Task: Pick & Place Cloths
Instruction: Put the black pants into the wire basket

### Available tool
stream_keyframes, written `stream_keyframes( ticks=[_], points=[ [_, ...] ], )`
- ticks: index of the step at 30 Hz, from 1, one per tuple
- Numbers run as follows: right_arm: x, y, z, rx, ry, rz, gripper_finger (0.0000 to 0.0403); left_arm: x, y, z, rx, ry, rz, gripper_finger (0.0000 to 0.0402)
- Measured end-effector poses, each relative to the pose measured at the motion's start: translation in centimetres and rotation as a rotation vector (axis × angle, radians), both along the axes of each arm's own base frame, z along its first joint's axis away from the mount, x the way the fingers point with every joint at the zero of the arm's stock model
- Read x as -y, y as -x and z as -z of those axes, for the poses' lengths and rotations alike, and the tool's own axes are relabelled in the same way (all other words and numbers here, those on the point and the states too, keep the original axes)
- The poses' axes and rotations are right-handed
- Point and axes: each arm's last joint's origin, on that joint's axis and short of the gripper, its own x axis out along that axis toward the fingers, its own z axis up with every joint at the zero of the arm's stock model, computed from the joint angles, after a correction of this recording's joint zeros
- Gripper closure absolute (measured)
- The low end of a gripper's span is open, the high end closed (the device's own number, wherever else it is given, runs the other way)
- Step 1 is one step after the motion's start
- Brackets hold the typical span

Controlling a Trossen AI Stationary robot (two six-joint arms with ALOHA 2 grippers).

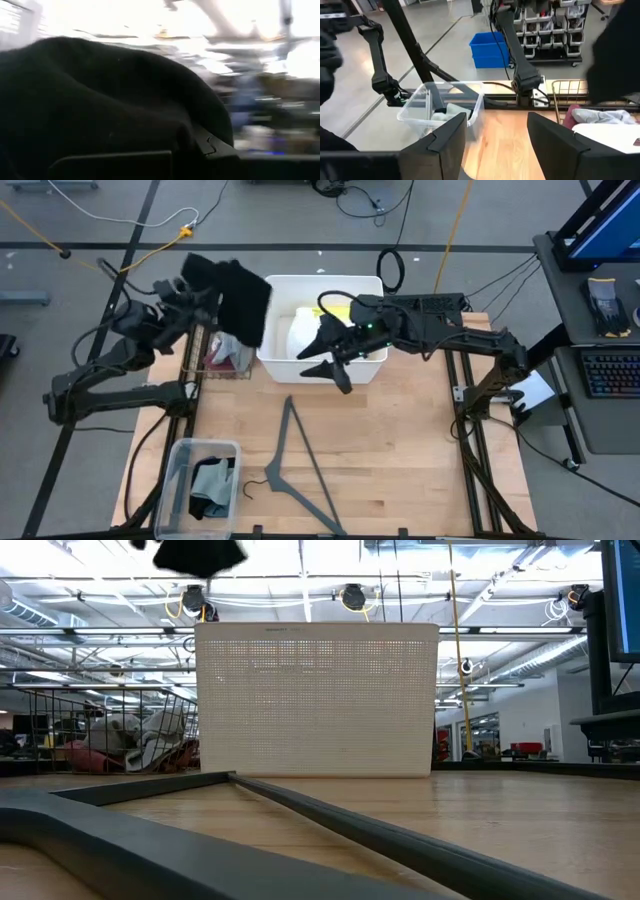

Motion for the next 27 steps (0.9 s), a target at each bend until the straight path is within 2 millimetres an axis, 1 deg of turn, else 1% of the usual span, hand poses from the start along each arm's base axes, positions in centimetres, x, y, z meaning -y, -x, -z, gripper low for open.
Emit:
stream_keyframes(
  ticks=[3,6,8,11,13,17,20,27],
  points=[
    [-0.1,1.3,-0.6,-0.026,0.006,-0.001,0.0205,-0.6,0.2,0.5,-0.09,0.003,-0.213,0.0398],
    [-0.2,1.9,-1.2,-0.002,0.018,-0.004,0.0208,-1.3,0.4,1.2,-0.2,0.033,-0.423,0.0398],
    [-0.3,2.9,-1.6,-0.023,0.02,-0.004,0.0208,-1.8,0.4,1.8,-0.275,0.064,-0.553,0.0398],
    [-0.3,3.3,-2.1,0.001,0.023,-0.003,0.0208,-2.6,0.4,2.7,-0.385,0.108,-0.682,0.0398],
    [-0.4,3.9,-2.4,-0.009,0.024,-0.002,0.0209,-3.2,0.2,3.5,-0.455,0.141,-0.724,0.0398],
    [-0.4,4.1,-2.7,0.009,0.031,-0.004,0.0209,-4.9,-0.4,5.5,-0.583,0.232,-0.778,0.0398],
    [-0.4,4.2,-2.6,0.002,0.031,-0.004,0.0209,-6.2,-0.8,6.8,-0.643,0.295,-0.819,0.0398],
    [-0.4,4.3,-2.4,-0.032,0.023,-0.002,0.0211,-9.2,-1.2,9.6,-0.765,0.438,-0.799,0.0398]
  ],
)
